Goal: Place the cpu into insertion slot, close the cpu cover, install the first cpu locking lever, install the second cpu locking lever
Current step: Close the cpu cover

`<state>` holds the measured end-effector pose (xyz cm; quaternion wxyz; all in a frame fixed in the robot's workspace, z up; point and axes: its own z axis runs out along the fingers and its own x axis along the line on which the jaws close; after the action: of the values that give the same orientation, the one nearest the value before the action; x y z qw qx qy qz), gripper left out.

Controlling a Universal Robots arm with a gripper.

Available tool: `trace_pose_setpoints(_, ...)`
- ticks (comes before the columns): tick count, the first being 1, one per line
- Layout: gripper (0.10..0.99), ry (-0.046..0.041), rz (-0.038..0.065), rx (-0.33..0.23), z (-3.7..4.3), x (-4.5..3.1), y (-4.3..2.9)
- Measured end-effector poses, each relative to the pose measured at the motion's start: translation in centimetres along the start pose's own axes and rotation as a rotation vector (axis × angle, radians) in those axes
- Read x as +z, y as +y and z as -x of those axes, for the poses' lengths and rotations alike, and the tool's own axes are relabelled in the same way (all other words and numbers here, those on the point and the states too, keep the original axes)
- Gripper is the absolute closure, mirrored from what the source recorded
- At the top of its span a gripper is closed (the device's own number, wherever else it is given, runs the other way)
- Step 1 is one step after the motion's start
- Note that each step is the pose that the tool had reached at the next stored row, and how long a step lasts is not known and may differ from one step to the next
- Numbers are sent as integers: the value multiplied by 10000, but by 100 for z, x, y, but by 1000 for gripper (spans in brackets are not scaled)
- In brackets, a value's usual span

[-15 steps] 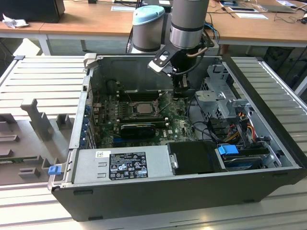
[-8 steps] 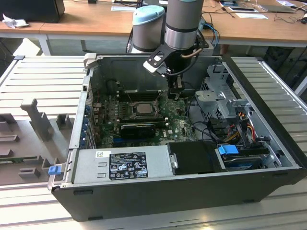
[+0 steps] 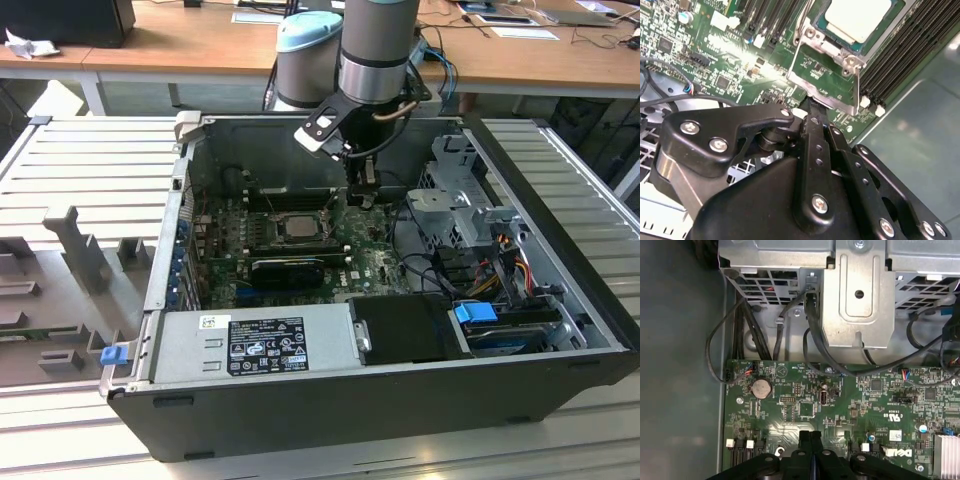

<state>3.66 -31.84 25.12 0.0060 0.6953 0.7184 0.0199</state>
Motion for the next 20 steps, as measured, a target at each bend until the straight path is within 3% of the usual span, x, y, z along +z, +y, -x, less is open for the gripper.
trace_pose_setpoints(9,980,0,0,-1,-3,-3,-88)
trace_pose_setpoints(12,980,0,0,-1,-6,-6,-185)
trace_pose_setpoints(19,980,1,0,0,-10,-9,-305)
trace_pose_setpoints(20,980,-1,-1,-2,-11,-9,-348)
